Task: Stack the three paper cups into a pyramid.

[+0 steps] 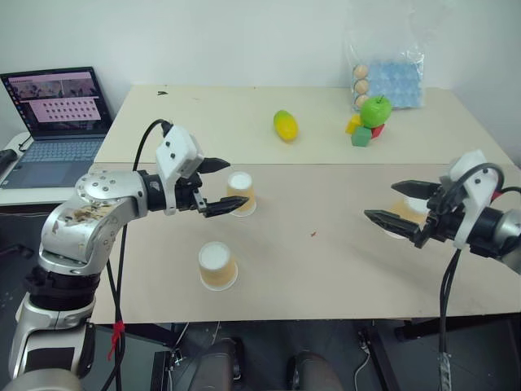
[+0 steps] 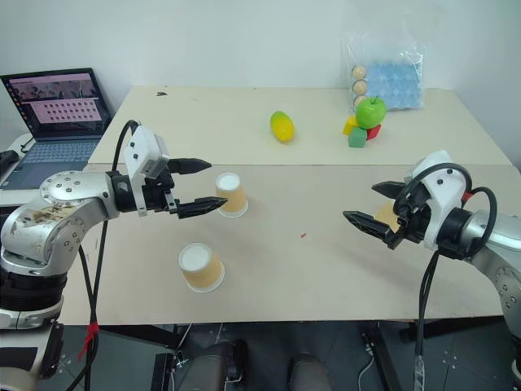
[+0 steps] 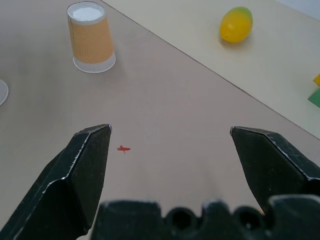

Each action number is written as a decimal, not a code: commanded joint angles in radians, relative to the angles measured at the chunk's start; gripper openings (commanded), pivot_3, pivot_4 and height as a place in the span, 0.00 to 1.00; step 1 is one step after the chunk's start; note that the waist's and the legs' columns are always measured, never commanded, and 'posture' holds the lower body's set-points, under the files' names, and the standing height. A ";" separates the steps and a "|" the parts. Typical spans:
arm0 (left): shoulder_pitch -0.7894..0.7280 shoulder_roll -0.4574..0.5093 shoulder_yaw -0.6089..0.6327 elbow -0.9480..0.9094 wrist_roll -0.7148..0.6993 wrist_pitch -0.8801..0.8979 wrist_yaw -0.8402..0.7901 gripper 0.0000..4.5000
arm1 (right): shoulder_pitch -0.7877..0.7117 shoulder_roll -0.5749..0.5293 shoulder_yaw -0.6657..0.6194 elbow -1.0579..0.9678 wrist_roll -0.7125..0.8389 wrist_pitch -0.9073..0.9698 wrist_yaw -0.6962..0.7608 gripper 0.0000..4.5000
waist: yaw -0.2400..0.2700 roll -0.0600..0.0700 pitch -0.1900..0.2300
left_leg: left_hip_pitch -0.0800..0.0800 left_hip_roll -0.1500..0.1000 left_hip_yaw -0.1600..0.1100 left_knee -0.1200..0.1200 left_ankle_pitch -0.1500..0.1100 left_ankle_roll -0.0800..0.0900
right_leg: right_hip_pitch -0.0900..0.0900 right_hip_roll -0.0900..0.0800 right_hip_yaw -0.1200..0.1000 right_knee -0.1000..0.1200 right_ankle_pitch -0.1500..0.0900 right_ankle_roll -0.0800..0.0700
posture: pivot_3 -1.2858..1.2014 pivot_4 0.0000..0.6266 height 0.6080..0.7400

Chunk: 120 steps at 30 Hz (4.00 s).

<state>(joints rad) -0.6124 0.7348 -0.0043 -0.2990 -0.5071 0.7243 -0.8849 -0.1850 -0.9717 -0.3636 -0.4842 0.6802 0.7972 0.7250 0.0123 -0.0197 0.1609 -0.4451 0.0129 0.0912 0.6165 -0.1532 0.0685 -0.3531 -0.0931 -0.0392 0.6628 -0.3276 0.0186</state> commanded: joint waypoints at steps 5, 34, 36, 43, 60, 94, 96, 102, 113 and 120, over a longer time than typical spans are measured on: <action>-0.081 -0.054 -0.002 0.018 -0.031 0.003 0.001 1.00 | 0.018 -0.019 -0.087 -0.112 0.050 0.057 -0.027 0.99 | 0.004 0.000 0.000 | 0.000 0.000 0.000 0.000 0.000 0.000 | 0.000 0.000 0.000 0.000 0.000 0.000 | 0.52 0.24 1.00; -0.216 0.027 0.020 0.097 -0.061 0.115 -0.070 1.00 | 0.099 0.080 -0.191 -0.274 0.341 0.154 -0.191 0.99 | -0.002 -0.001 0.000 | 0.000 0.001 -0.001 0.006 -0.002 0.003 | 0.001 0.001 0.000 0.001 0.000 0.000 | 0.52 0.24 1.00; -0.147 0.090 0.033 0.124 -0.023 0.087 -0.079 1.00 | 0.065 0.060 -0.132 -0.237 0.319 0.135 -0.150 0.99 | -0.004 0.000 0.000 | 0.000 0.000 0.000 0.007 -0.002 0.003 | 0.001 0.000 0.000 0.001 0.000 0.000 | 0.52 0.24 1.00; 0.065 0.108 0.034 0.174 0.090 -0.053 -0.020 1.00 | -0.014 0.037 -0.010 -0.147 0.236 0.083 -0.089 0.99 | 0.002 -0.002 0.001 | -0.001 0.001 0.000 0.007 -0.003 0.005 | 0.000 -0.002 0.001 0.001 0.000 0.000 | 0.52 0.24 1.00; 0.176 -0.052 0.044 0.215 0.166 -0.232 0.108 1.00 | -0.062 0.061 0.029 -0.128 0.196 0.084 -0.099 0.99 | 0.000 -0.002 0.001 | -0.002 0.000 0.000 0.007 -0.009 -0.001 | -0.001 -0.005 0.001 0.000 0.001 0.001 | 0.52 0.24 1.00; -0.098 -0.334 -0.090 0.589 0.335 -0.444 0.116 0.79 | -0.006 0.079 -0.015 -0.187 0.205 0.077 -0.189 1.00 | 0.000 -0.003 0.002 | -0.004 0.000 0.002 0.010 -0.006 0.008 | 0.000 -0.004 0.000 0.000 0.002 0.004 | 0.52 0.24 1.00; -0.099 -0.338 -0.083 0.587 0.334 -0.445 0.119 0.63 | -0.003 0.078 -0.015 -0.186 0.202 0.076 -0.187 1.00 | 0.000 -0.003 0.002 | -0.004 0.000 0.002 0.010 -0.006 0.008 | 0.000 -0.004 0.000 0.000 0.002 0.004 | 0.52 0.24 1.00; -0.122 -0.340 -0.072 0.566 0.337 -0.433 0.130 0.48 | -0.008 0.078 -0.010 -0.182 0.200 0.076 -0.183 1.00 | 0.000 -0.003 0.002 | -0.004 0.000 0.001 0.010 -0.006 0.008 | 0.000 -0.004 0.000 0.000 0.002 0.004 | 0.52 0.24 1.00; -0.273 -0.349 -0.126 0.467 0.261 -0.301 -0.015 0.48 | -0.004 0.100 0.001 -0.192 0.188 0.071 -0.198 1.00 | 0.000 -0.003 0.002 | -0.006 0.000 0.001 0.012 -0.006 0.008 | -0.001 -0.003 0.000 0.000 0.002 0.004 | 0.52 0.24 1.00; -0.276 -0.384 -0.243 0.512 0.294 -0.361 -0.128 0.48 | 0.028 0.131 -0.017 -0.236 0.190 0.076 -0.238 1.00 | 0.000 -0.003 0.002 | -0.006 0.000 0.001 0.012 -0.005 0.008 | -0.001 -0.002 0.000 0.001 0.003 0.004 | 0.52 0.24 1.00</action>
<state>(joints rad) -0.8711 0.3611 -0.2263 0.2210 -0.2197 0.3969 -0.9796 -0.1548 -0.8446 -0.3375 -0.6817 0.8663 0.9017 0.5023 0.0125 -0.0227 0.1627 -0.4508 0.0127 0.0929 0.6282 -0.1587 0.0769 -0.3538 -0.0949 -0.0394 0.6632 -0.3251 0.0228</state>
